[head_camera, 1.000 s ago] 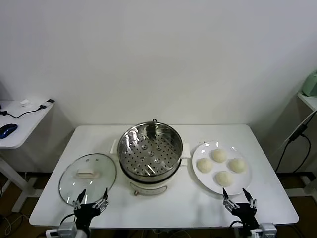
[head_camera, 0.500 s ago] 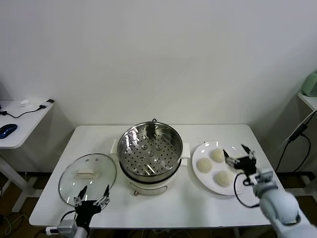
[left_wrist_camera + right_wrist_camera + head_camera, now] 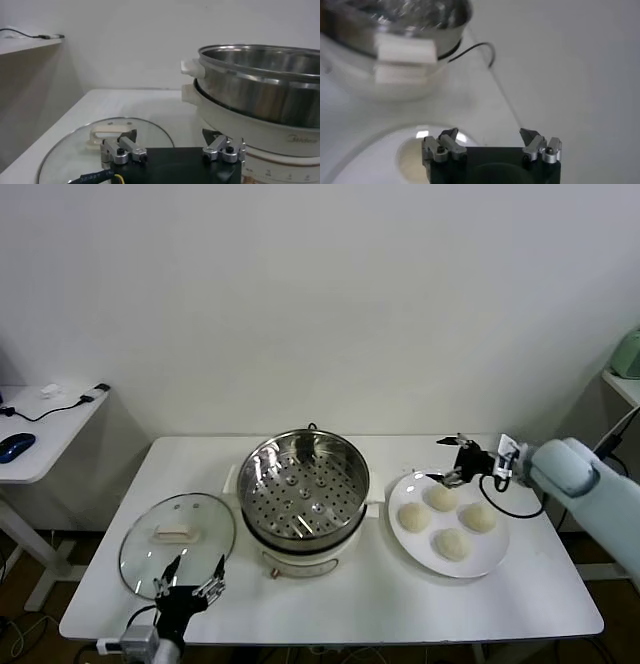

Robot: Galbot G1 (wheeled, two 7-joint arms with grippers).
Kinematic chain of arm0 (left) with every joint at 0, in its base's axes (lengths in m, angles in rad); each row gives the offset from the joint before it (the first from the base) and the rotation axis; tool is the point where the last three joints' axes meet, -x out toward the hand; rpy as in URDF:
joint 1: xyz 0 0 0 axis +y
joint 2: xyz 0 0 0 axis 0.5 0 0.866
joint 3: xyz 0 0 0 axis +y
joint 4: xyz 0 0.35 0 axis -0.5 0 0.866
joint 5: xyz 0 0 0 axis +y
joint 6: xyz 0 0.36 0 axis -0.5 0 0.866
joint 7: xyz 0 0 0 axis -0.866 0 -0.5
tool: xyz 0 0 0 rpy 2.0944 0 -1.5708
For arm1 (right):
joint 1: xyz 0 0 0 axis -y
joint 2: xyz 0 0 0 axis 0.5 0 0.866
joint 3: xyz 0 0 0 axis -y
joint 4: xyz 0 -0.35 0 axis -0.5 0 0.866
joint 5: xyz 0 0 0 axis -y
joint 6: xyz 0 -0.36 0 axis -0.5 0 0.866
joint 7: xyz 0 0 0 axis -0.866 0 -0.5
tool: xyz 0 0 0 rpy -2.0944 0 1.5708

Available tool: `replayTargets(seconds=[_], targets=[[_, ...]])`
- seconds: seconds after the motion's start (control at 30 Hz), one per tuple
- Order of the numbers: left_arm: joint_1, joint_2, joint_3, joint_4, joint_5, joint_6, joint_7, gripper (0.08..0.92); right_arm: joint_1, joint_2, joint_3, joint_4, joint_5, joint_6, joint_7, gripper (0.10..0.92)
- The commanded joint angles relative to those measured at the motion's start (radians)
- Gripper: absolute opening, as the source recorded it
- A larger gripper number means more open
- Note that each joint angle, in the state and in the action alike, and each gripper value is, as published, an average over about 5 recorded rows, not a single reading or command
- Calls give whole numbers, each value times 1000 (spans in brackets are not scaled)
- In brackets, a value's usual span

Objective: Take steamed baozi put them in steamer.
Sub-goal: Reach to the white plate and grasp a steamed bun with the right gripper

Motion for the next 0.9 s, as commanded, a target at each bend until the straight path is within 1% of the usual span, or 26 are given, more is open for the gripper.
replayTargets(seconds=[0.03,0.2,0.3,0.4,0.6,0.9], targets=[[-4,2,-2,3,0,0,4,823,614,36,-727,-244,-52,103,-351,823],[-15,2,-1,11,3,3,15,823,607,145,-802,-231,-25,18,-303,823],[-24,-1,-2,17,4,4,21,823,523,189,-756,-237,0,-36,-259,823],[-30,-3,-4,21,5,5,22,823,434,230,-695,-280,-21,-65,-224,823],[-27,-1,0,31,10,2,25,823,303,296,-576,-392,-83,-79,-175,823],[-28,0,8,59,27,-9,24,823,155,373,-405,-515,-108,-68,-140,823]])
